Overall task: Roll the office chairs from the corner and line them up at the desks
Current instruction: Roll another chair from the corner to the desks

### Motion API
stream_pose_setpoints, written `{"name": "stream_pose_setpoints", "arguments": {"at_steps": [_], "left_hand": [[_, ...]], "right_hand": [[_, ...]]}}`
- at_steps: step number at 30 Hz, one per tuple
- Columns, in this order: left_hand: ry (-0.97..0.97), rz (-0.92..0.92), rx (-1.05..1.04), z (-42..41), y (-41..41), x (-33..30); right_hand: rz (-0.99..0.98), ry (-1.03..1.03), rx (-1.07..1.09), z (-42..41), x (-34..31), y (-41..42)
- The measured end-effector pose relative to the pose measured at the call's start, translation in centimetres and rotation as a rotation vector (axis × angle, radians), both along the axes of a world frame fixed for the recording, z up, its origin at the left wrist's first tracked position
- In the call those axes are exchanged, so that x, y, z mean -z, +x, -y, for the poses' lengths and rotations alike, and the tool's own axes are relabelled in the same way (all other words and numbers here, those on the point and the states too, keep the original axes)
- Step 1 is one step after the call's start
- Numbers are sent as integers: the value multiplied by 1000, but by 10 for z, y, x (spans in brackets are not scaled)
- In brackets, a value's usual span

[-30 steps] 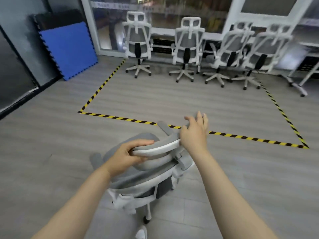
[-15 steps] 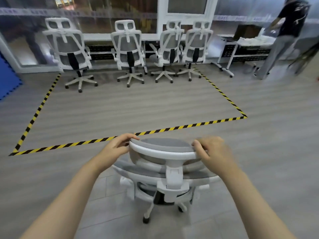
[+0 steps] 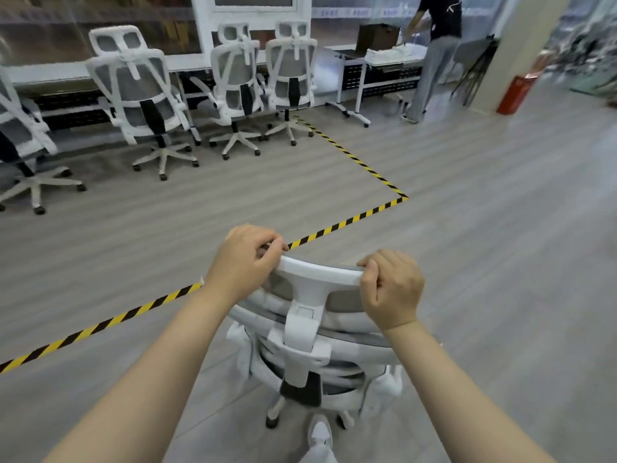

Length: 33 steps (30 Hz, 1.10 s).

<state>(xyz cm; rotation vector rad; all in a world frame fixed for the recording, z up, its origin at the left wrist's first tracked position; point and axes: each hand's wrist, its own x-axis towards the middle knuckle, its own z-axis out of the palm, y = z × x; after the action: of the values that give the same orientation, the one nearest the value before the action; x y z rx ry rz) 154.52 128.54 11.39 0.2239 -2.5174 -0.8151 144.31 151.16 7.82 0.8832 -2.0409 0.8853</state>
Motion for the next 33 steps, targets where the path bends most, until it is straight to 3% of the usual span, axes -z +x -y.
{"name": "stream_pose_setpoints", "arguments": {"at_steps": [6, 14, 21, 33], "left_hand": [[-124, 250, 7, 32, -97, -19], [-85, -90, -102, 103, -176, 10], [38, -158, -178, 163, -276, 21], [-60, -168, -238, 267, -505, 22]], "right_hand": [[-45, -28, -11, 33, 2, -49], [-78, 34, -118, 97, 9, -134], [-62, 69, -147, 159, 11, -237], [50, 43, -38, 270, 15, -466]]}}
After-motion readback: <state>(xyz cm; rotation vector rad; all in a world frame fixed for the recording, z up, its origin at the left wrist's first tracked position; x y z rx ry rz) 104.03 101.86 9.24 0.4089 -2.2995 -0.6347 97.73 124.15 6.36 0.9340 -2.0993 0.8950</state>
